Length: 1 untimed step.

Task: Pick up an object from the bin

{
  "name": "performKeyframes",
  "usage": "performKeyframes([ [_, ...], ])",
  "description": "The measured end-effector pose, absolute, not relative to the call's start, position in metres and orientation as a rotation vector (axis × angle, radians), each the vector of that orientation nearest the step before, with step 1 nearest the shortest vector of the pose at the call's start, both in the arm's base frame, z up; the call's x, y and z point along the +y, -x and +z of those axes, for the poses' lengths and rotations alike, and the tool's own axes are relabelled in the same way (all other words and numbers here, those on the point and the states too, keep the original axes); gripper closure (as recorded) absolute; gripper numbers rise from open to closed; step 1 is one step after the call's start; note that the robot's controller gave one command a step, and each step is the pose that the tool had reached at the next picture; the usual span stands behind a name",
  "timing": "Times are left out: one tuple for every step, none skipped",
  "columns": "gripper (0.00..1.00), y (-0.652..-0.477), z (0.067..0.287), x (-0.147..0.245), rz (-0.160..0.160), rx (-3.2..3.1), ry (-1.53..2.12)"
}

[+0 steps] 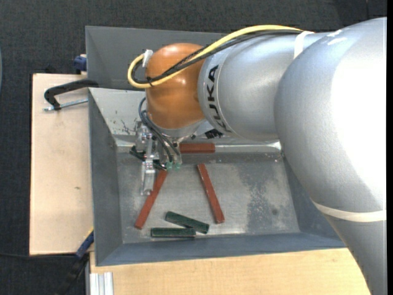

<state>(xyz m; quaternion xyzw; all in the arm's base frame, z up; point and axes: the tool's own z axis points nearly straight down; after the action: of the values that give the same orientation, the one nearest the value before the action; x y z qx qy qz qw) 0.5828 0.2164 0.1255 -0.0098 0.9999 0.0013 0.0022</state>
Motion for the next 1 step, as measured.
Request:
performKeyframes([
  [0.0, -0.5263, 0.0923, 0.2066, 0.002, 3.127, 0.285],
])
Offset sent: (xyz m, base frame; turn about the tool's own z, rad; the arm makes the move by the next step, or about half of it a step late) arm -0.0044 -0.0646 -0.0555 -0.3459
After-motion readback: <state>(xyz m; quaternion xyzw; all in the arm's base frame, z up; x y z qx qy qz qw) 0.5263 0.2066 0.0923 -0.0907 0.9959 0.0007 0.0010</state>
